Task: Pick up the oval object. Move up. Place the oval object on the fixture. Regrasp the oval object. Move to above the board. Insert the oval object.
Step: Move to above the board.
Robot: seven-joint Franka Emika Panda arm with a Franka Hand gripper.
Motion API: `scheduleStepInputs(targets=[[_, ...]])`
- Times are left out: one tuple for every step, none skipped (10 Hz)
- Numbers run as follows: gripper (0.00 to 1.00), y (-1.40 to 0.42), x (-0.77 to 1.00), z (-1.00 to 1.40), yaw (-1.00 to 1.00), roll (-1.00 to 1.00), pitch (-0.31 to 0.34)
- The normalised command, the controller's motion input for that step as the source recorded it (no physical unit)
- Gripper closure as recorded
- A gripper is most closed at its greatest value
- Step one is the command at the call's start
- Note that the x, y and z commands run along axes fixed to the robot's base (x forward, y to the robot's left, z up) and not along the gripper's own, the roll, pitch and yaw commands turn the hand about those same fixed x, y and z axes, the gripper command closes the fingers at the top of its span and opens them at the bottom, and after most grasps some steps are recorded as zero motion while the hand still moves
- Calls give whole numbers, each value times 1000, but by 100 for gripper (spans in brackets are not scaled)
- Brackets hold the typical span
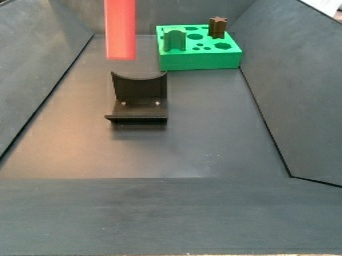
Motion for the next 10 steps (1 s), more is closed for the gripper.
scheduleStepInputs(targets=[[100, -107, 88, 1000, 16, -63, 176], [100, -94, 83, 1000, 27, -61, 173], [100, -85, 81, 1000, 31, -58, 168], [100, -66, 68, 992, 38, -55, 156], [100, -47, 47, 791, 41, -53, 144], [100, -32, 38, 642, 38, -59, 145], [100, -20, 32, 499, 36, -64, 147], [100, -16, 25, 356, 35, -66, 141], [100, -13, 22, 210, 35, -62, 136], [100, -1000, -809, -67, 1000, -290, 92]])
